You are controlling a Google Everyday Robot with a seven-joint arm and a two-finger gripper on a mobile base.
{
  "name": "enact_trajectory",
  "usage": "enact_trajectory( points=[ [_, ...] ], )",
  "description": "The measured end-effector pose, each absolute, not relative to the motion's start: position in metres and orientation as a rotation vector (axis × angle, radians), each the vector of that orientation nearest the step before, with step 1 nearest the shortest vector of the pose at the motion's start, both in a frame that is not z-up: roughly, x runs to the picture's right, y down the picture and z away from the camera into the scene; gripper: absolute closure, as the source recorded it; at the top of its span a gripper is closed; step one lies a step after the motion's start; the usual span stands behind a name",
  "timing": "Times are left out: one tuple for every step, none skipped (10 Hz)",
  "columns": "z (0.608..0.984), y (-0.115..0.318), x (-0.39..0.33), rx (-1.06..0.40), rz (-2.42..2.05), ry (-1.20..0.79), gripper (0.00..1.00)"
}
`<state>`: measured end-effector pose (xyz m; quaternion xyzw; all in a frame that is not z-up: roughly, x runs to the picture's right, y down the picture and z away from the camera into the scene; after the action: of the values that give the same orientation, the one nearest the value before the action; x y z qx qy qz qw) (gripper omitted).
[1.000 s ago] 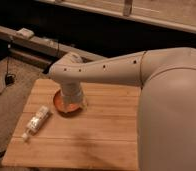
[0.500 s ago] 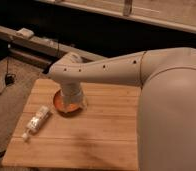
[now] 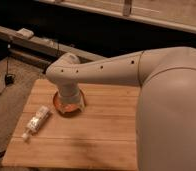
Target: Place the bottle in the ceramic bowl
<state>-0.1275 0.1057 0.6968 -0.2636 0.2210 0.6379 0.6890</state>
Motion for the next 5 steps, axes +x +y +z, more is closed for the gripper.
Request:
enact_trajectory(
  points=[
    [0.693,0.107,-0.151,-0.596,1.410,0.474,0.35],
    [0.690,0.110,-0.173,-0.606,1.394,0.456,0.35],
    [0.688,0.112,-0.192,-0.615,1.378,0.442,0.35],
    [0.687,0.116,-0.216,-0.625,1.359,0.427,0.35],
    [0.688,0.119,-0.240,-0.636,1.338,0.412,0.35]
  ],
)
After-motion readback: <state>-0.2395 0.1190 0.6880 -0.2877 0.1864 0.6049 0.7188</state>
